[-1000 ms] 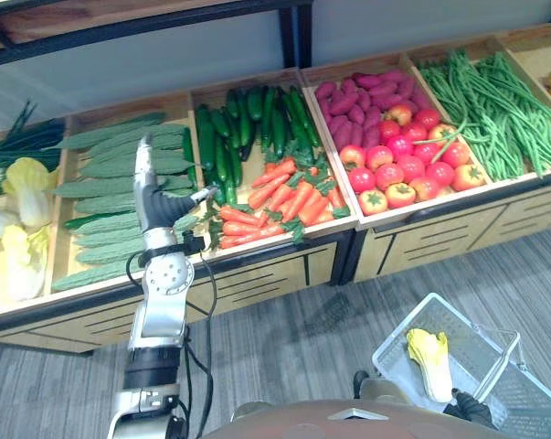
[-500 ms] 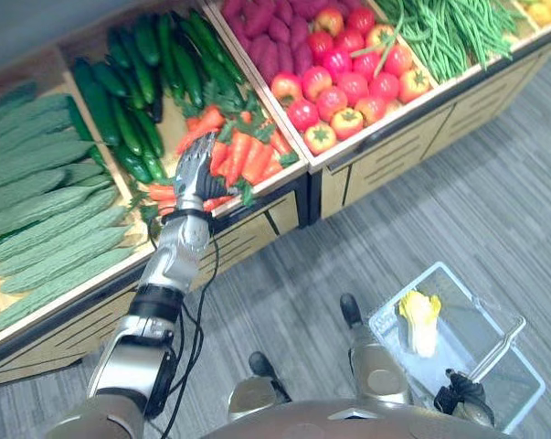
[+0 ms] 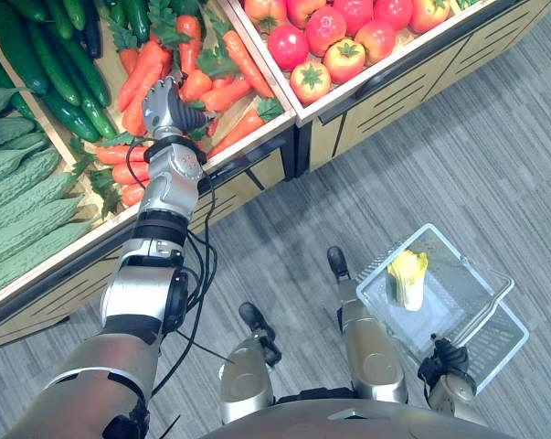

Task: Pick vegetable in the basket

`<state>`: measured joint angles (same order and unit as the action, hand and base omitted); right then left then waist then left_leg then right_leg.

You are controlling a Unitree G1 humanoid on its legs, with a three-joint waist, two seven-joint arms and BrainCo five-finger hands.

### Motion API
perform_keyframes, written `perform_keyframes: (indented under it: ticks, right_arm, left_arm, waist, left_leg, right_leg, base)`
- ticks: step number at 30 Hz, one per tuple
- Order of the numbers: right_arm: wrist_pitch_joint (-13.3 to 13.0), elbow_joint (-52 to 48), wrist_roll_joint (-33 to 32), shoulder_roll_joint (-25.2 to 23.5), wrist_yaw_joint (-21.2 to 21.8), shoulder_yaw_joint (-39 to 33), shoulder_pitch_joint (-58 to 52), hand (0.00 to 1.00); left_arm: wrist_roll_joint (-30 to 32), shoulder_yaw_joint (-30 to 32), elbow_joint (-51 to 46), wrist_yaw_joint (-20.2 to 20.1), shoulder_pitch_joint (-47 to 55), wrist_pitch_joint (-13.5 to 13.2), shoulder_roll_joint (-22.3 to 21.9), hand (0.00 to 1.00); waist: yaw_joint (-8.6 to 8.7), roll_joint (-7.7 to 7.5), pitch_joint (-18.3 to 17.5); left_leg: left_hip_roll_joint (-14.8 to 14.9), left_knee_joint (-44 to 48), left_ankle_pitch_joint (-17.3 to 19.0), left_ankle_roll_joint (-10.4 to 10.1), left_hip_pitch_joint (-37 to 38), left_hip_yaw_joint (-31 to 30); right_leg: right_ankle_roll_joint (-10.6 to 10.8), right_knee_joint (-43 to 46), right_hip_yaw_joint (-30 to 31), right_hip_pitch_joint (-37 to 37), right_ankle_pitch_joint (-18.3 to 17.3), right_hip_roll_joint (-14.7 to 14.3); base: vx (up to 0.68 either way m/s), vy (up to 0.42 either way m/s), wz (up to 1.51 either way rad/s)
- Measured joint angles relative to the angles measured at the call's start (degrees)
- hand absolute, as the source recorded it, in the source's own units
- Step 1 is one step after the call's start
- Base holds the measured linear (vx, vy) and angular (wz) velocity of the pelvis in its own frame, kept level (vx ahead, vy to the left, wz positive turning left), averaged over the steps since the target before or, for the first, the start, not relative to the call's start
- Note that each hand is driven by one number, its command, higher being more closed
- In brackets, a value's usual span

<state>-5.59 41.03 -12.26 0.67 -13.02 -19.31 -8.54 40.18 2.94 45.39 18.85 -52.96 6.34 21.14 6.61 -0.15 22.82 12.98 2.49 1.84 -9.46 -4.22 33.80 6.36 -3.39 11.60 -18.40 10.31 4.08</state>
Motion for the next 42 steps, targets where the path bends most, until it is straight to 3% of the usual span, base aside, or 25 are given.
perform_keyframes:
  ticks: [4,7,11,18,26,30,31,36,42]
  right_arm:
    - [0.03,-0.06,0.0,0.05,0.03,-0.01,-0.01,1.0]
    - [0.17,0.61,0.01,0.03,0.1,-0.02,-0.01,1.0]
    - [0.62,2.21,0.07,0.04,0.3,-1.13,-0.01,1.0]
    - [2.72,6.26,0.32,0.38,1.54,-4.64,-0.8,1.0]
    - [3.89,6.55,2.38,0.83,1.58,-5.84,-1.66,1.0]
    - [4.11,0.17,2.57,0.22,1.51,-5.5,-5.43,1.0]
    - [4.11,-0.13,2.67,0.21,1.5,-5.37,-5.58,1.0]
    - [4.08,-1.33,4.62,-0.65,1.47,-4.4,-6.45,1.0]
    - [4.21,-1.36,4.72,-0.63,1.44,-3.44,-7.85,1.0]
  left_arm:
    - [0.01,-0.43,0.32,-0.67,-0.01,0.38,-0.4,1.0]
    - [0.03,-4.08,-0.75,-1.57,0.6,0.84,-1.13,1.0]
    - [1.56,-7.69,-12.4,-2.39,3.7,0.56,-1.06,1.0]
    - [2.14,-8.05,-21.44,-2.27,10.45,-0.72,1.43,1.0]
    - [2.43,-8.59,-30.34,-2.02,16.47,-2.17,2.18,1.0]
    - [6.3,-11.66,-34.52,-1.31,19.52,-5.07,1.69,1.0]
    - [6.57,-11.74,-34.55,-1.31,19.77,-5.41,1.69,0.0]
    - [6.64,-11.32,-31.01,-1.45,21.59,-5.26,0.28,0.0]
    - [6.64,-6.39,-25.71,-2.4,24.11,-2.56,-0.75,0.0]
  waist:
    - [-0.17,0.01,-0.01]
    - [0.04,0.06,-0.05]
    - [-0.01,0.64,-0.47]
    - [-0.12,2.46,-7.58]
    - [-1.09,2.2,-11.17]
    - [-0.76,1.71,-12.85]
    - [-0.7,1.48,-13.05]
    - [0.05,-0.35,-14.54]
    - [0.2,-0.53,-14.64]
  left_leg:
    - [-0.02,-0.02,-0.01,0.01,0.45,-0.49]
    - [-0.17,-0.26,-0.01,0.01,2.29,-1.59]
    - [-0.85,-0.42,0.14,0.25,4.78,-3.89]
    - [-2.16,-1.59,0.46,0.6,8.15,-6.08]
    - [-3.63,-3.0,0.4,0.73,11.39,-6.32]
    - [-4.69,-3.6,0.54,1.04,12.44,-6.13]
    - [-4.8,-3.63,0.55,1.06,12.54,-6.05]
    - [-5.26,-4.35,0.61,1.11,14.53,-4.49]
    - [-5.73,-4.56,1.12,0.79,15.29,-3.38]
  right_leg:
    - [0.04,0.0,-0.61,0.8,-0.03,0.16]
    - [0.19,-0.06,-1.94,3.17,-0.17,0.27]
    - [0.68,-0.41,-3.77,7.07,-1.14,1.1]
    - [0.86,-2.0,-5.67,11.95,-1.42,2.28]
    - [1.5,-2.01,-5.79,14.63,-1.9,3.43]
    - [1.9,-1.58,-5.4,14.98,-2.19,4.23]
    - [1.9,-1.56,-5.25,14.98,-2.19,4.28]
    - [2.0,-0.83,-3.46,15.17,-2.24,4.14]
    - [2.49,-0.15,-2.18,14.74,-2.7,4.21]
  base:
    - [0.01,-0.002,0.07]
    - [0.01,0.011,0.15]
    - [0.0,0.016,0.21]
    - [0.01,0.015,0.14]
    - [-0.01,0.003,0.01]
    - [0.0,0.002,-0.03]
    - [-0.01,0.0,-0.12]
    - [-0.01,-0.016,-0.16]
    - [-0.02,-0.029,-0.11]
